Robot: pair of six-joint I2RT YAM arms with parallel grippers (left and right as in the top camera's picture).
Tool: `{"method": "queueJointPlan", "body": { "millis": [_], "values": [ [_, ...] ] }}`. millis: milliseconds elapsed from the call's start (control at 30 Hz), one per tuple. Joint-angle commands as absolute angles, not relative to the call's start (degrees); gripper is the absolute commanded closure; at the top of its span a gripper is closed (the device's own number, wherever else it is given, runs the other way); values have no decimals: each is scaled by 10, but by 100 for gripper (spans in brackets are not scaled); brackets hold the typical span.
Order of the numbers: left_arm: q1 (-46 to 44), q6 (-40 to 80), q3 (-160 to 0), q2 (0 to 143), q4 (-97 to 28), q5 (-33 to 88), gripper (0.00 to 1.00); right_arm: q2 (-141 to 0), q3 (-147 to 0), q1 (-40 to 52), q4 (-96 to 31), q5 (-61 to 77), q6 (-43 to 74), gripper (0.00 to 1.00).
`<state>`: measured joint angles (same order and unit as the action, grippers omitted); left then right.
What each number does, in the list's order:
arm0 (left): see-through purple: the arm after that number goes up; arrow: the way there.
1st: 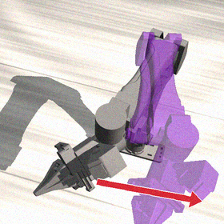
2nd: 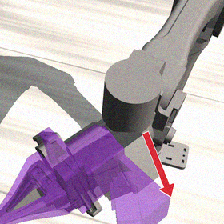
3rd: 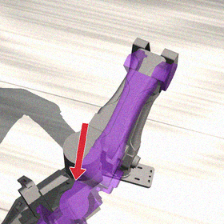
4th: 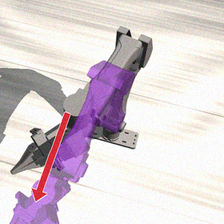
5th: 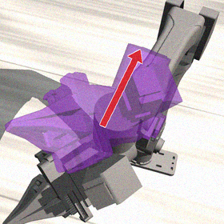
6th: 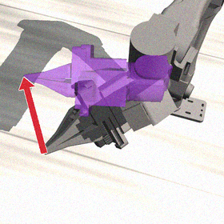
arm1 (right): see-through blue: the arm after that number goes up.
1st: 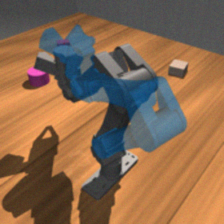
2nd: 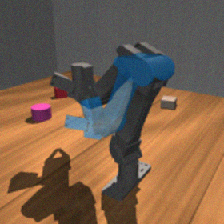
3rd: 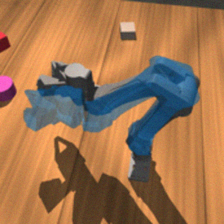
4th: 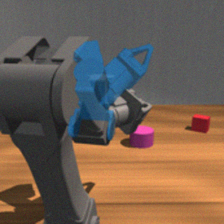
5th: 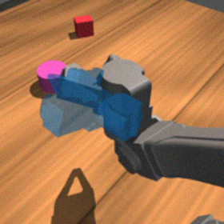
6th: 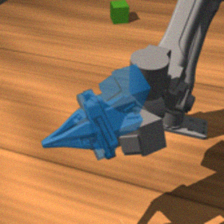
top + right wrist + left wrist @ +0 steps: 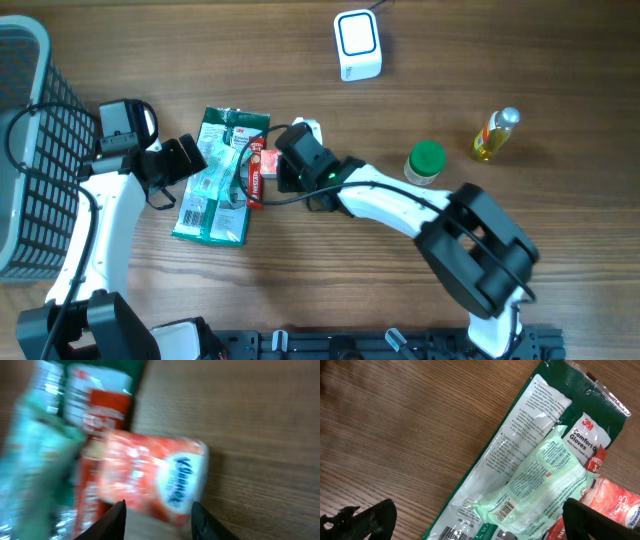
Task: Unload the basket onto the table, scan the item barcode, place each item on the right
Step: 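Reach right gripper to the red Kleenex tissue pack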
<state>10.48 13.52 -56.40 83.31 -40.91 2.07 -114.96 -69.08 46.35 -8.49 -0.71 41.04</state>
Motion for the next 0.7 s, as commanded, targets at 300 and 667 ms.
{"method": "queueJointPlan", "body": {
  "millis": [300, 667],
  "values": [
    [103, 124, -562, 835, -409, 25, 0, -1106, -690, 426, -140, -32, 276, 85],
    [103, 124, -562, 835, -409, 25, 0, -1044, -690, 373, -392, -24, -148, 90]
  ]
}}
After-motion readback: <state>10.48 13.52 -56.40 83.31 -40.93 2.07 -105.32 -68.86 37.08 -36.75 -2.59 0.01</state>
